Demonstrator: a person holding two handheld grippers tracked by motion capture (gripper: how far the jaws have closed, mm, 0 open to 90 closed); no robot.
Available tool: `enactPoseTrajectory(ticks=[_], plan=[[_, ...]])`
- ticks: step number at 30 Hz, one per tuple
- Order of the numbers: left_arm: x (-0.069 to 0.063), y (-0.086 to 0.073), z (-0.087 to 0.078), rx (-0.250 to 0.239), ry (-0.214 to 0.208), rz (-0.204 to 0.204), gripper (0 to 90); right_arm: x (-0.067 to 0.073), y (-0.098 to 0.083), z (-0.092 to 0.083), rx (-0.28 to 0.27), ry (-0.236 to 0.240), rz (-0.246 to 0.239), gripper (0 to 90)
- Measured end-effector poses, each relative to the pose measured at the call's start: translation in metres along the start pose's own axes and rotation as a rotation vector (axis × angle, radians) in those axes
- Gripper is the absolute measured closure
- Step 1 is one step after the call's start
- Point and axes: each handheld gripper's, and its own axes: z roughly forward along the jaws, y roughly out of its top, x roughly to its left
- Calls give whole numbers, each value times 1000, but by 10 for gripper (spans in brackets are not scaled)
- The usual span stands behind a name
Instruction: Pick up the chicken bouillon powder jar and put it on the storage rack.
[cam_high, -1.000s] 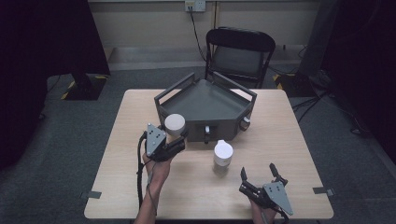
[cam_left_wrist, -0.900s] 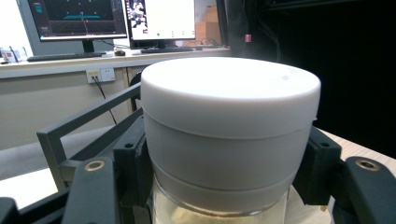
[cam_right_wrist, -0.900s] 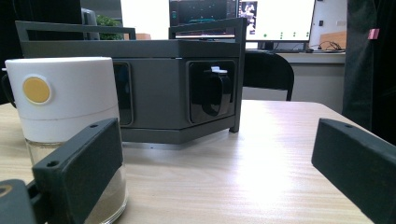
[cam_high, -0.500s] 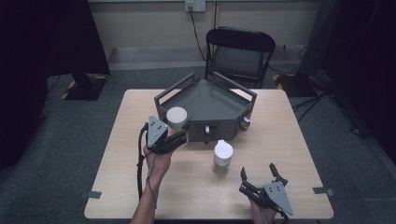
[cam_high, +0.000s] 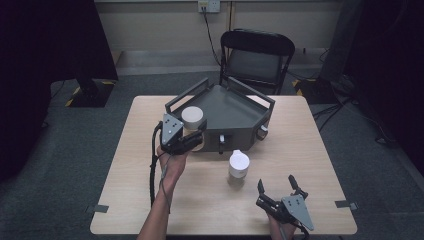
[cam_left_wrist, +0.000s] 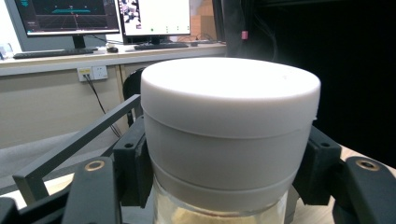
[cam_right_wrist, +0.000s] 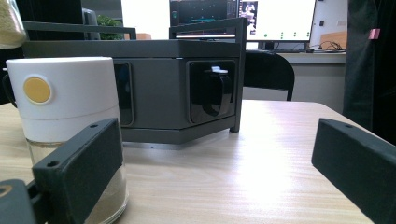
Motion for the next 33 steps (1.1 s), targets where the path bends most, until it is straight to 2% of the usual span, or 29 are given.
enactPoseTrajectory(ticks=[9,13,17,24,27,33], plan=[[-1,9,13,12,1,4,349,0,0,0,1,0,0,7],[-3,16,22,15,2,28,349,0,0,0,1,0,0,8],[-3,21,28,21,2,23,349,0,0,0,0,0,0,8],[0,28,42,14,19,-18,349,0,0,0,0,0,0,7],[1,27,50,17,44,-53,349,0,0,0,0,0,0,7],[0,29,69,33,90,-72,349,0,0,0,0,1,0,7]])
